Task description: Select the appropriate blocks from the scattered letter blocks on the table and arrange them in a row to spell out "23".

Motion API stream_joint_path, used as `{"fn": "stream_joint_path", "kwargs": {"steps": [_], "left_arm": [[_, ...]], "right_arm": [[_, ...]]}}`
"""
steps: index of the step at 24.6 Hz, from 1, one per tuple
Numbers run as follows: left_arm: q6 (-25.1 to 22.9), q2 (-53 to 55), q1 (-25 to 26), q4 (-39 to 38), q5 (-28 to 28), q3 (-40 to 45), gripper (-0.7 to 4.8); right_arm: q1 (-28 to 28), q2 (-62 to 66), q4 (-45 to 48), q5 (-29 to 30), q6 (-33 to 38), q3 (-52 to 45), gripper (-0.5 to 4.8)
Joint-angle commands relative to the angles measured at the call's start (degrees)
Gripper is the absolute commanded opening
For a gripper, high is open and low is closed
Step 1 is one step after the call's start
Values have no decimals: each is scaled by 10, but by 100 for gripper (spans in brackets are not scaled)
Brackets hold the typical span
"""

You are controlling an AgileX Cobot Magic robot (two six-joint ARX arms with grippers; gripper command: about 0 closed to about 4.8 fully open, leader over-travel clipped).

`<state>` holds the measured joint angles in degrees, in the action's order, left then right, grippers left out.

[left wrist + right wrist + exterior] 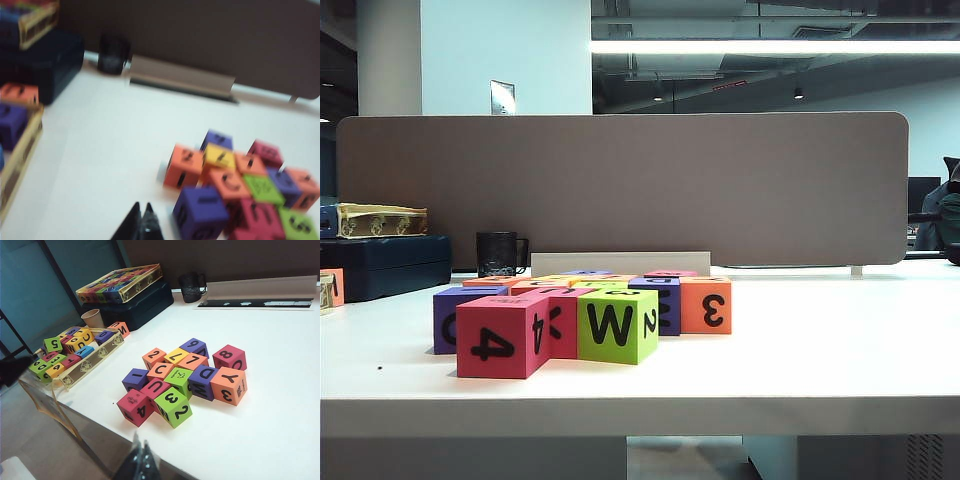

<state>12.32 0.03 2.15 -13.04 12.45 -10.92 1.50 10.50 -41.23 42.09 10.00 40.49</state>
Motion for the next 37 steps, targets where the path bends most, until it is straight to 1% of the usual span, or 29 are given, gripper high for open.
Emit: {"fn": "stream_joint_path", "kwargs": {"steps": [1,6,8,10,12,15,16,18,22,25,27,29,31,32,33,34,35,37], "left_arm": [[3,10,0,1,10,-31,-6],[1,57,0,-25,43,-94,-6],[-10,111,0,-35,59,-129,-6],[-43,197,0,-58,73,-180,-6],[-49,239,0,-69,80,-207,-6],[-50,303,0,-89,89,-250,-6],[-50,343,0,-110,103,-281,-6],[-50,375,0,-127,116,-308,-6],[-50,433,-1,-132,143,-352,-6],[-50,473,-6,-138,145,-386,-6],[-51,493,-20,-145,145,-401,-6],[-57,515,-40,-152,136,-416,-5],[-64,539,-67,-159,108,-429,-5],[-64,563,-100,-161,69,-438,-4],[-65,574,-115,-161,51,-442,2],[-65,597,-140,-160,13,-449,50],[-65,613,-153,-161,-8,-455,57],[-65,642,-169,-161,-31,-466,57]], "right_arm": [[0,1,8,3,0,2,-1],[0,1,7,2,0,2,-1],[0,1,7,2,0,2,-1],[0,1,7,2,0,2,-1],[0,1,7,2,0,2,-1],[0,1,7,2,0,2,-1],[0,1,7,3,0,2,-1],[0,0,7,2,0,2,-1],[0,0,7,2,0,2,-1],[0,1,8,2,0,2,-1],[0,1,8,2,0,2,-1],[0,1,8,2,0,2,-1],[0,1,8,2,0,2,-1],[0,1,7,2,0,2,-1],[0,1,7,2,0,2,-1],[0,1,8,2,0,2,-1],[0,1,8,2,0,2,-1],[0,1,8,2,0,2,-1]]}}
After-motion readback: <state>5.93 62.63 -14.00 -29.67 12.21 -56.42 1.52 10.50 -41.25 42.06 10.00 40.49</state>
